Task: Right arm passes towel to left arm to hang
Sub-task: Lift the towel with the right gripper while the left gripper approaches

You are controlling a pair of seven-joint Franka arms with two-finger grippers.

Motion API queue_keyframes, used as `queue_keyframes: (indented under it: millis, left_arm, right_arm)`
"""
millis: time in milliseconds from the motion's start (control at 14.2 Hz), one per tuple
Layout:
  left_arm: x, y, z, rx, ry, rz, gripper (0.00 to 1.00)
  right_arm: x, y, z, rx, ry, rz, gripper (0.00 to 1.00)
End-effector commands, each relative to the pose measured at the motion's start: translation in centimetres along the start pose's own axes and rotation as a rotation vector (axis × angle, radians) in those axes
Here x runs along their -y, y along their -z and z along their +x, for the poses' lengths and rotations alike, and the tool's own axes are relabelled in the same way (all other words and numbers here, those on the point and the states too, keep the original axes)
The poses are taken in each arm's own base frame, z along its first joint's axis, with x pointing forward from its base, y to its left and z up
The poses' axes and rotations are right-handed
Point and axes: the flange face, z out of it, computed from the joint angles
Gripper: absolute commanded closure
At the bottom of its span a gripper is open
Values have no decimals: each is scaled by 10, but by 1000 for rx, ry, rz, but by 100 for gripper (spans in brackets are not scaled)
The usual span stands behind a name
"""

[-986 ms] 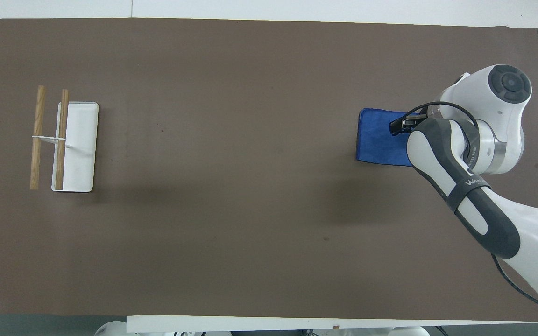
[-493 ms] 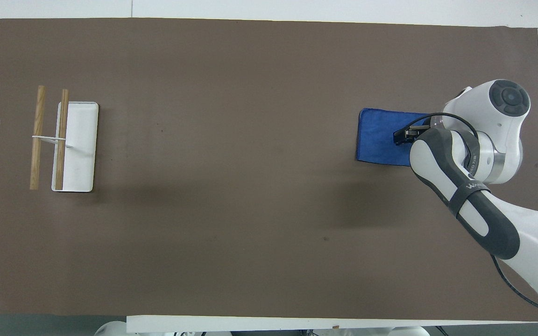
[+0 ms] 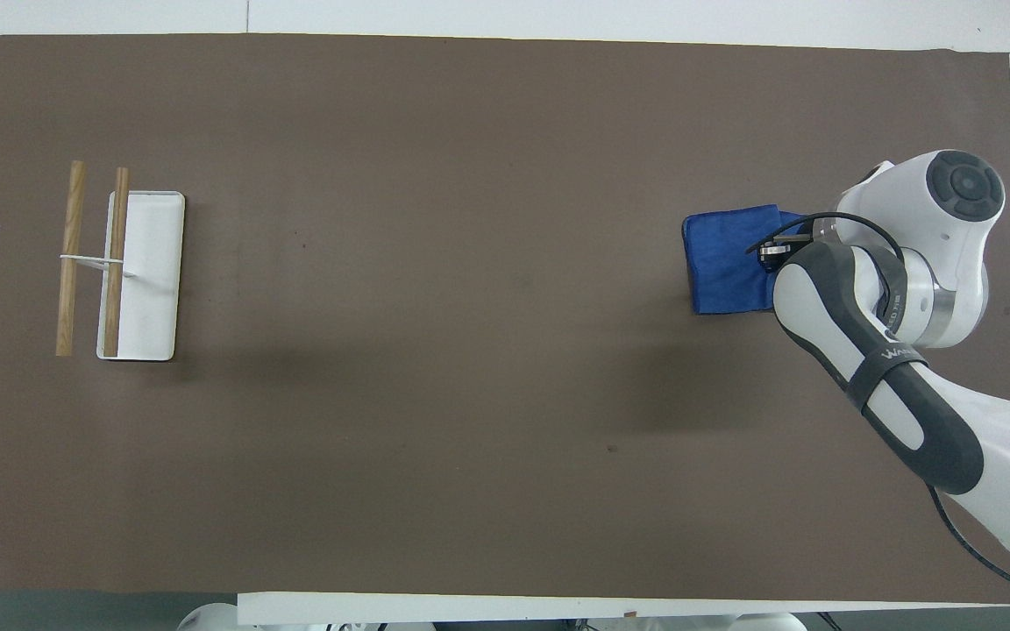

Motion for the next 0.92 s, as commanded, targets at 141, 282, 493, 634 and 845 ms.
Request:
queue_keyframes:
  millis: [141,282,493,634,845]
  left_arm:
    - [2,0,-7,5,-3,20,0]
    - [2,0,-7,5,-3,20,0]
    - [1,-1,-10,25,-3,19,0]
    - [4,-4,-26,100,-2,14,0]
    - [-8,-1,-32,85,48,16,0]
  right_arm:
    - [5,29,10,45,49,16,100]
    - [24,70,20,87,45,66,100]
    - [59,137,28,116,-51,229,100]
    - [93,159,24,170,-159,337,100]
    - [141,179,17,272,-419,547,100]
